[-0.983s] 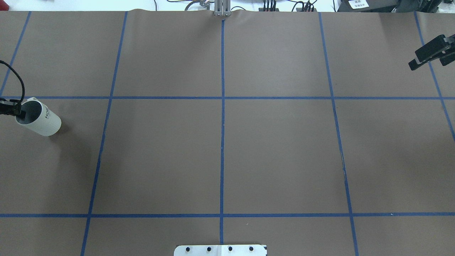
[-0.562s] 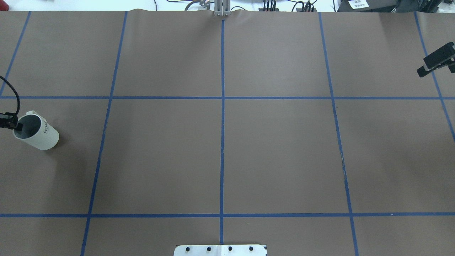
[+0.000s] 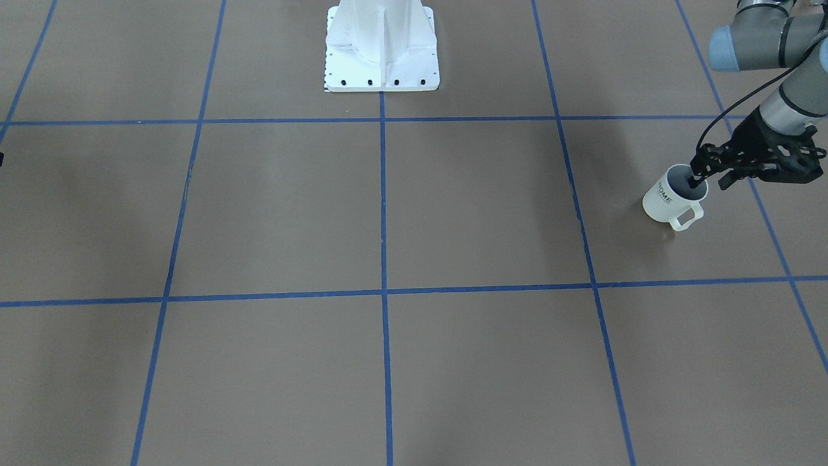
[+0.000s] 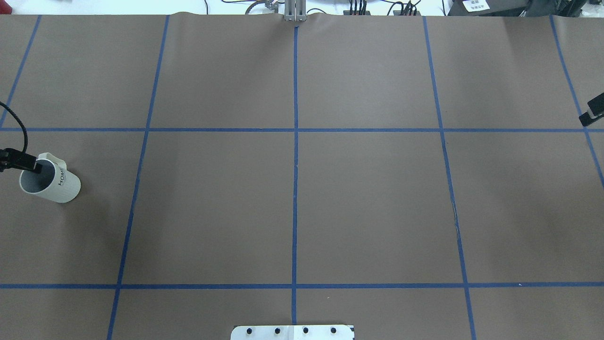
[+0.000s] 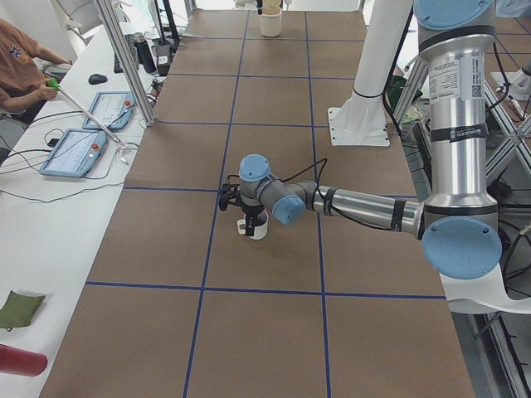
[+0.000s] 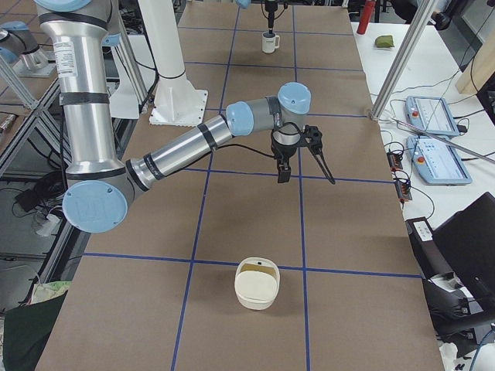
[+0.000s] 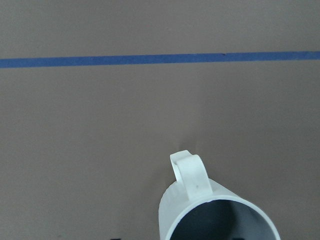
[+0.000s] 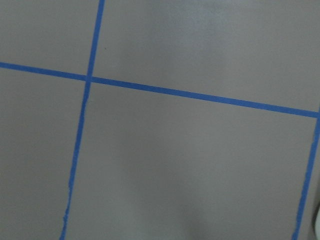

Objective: Left arm hands cup to right arm to dump lemon

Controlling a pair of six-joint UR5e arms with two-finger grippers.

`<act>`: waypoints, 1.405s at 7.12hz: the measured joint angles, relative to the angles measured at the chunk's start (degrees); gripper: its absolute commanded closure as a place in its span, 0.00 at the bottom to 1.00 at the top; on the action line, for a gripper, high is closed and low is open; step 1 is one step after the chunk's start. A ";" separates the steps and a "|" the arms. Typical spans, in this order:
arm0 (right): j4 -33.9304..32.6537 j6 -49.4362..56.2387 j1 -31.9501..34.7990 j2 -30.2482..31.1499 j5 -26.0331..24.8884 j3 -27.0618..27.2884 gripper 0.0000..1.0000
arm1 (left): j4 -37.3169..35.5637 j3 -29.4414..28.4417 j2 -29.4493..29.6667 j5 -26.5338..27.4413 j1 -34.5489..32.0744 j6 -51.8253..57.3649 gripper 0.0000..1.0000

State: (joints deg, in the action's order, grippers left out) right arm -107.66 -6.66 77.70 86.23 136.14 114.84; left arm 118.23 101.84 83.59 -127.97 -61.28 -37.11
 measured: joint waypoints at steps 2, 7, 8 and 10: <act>-0.04 13.03 5.55 1.51 -0.13 -5.33 0.00 | -7.53 -0.40 2.86 -0.02 -4.38 13.35 0.00; 3.14 21.85 10.58 4.31 -0.72 -11.39 0.00 | -16.01 -9.56 5.34 -7.57 -25.14 38.10 0.00; 4.28 21.75 10.87 4.75 -0.78 -11.77 0.00 | -12.35 -12.52 4.91 -7.19 -26.48 38.41 0.00; 5.10 21.43 11.10 5.83 -0.86 -12.05 0.00 | -5.80 -16.86 5.30 -2.01 -27.13 38.28 0.00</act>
State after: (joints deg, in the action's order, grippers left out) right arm -102.56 14.77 88.80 92.06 135.28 102.79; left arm 112.44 84.97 88.89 -129.98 -88.41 1.18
